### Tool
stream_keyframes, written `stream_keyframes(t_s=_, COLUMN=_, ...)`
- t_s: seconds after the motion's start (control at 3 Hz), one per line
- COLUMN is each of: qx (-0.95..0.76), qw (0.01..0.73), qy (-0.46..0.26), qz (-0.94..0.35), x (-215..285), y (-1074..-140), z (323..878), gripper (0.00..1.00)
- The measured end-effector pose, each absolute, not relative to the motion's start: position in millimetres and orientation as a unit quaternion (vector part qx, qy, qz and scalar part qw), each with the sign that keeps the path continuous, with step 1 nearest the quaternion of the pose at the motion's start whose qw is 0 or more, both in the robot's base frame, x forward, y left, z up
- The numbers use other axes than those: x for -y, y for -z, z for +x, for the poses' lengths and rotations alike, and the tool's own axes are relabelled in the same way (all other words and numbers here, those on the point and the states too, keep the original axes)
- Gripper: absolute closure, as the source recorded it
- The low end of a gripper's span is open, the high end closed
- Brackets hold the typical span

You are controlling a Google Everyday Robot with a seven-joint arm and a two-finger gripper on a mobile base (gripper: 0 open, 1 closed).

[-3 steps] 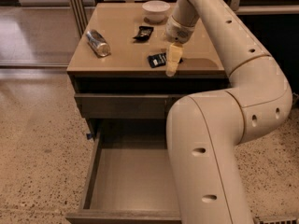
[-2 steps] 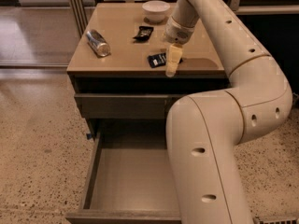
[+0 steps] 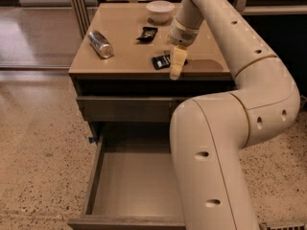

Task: Place rxbar blueberry into middle drawer

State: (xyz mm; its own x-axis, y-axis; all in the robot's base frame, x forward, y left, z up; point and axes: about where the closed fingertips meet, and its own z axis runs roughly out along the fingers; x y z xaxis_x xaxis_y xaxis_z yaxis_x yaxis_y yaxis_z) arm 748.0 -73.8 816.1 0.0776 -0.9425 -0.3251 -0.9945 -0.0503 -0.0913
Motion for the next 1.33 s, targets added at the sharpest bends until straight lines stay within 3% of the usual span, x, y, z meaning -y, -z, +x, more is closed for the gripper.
stream_keyframes(t_s=0.67, qx=-0.672, qw=0.143, qy=-0.095, qz=-0.721, x=72.0, y=-811.3, z=746.2, gripper=0.0)
stream_keyframes(t_s=1.33, qx=-0.672, qw=0.143, qy=-0.095, qz=-0.721, x=72.0, y=-811.3, z=746.2, gripper=0.42)
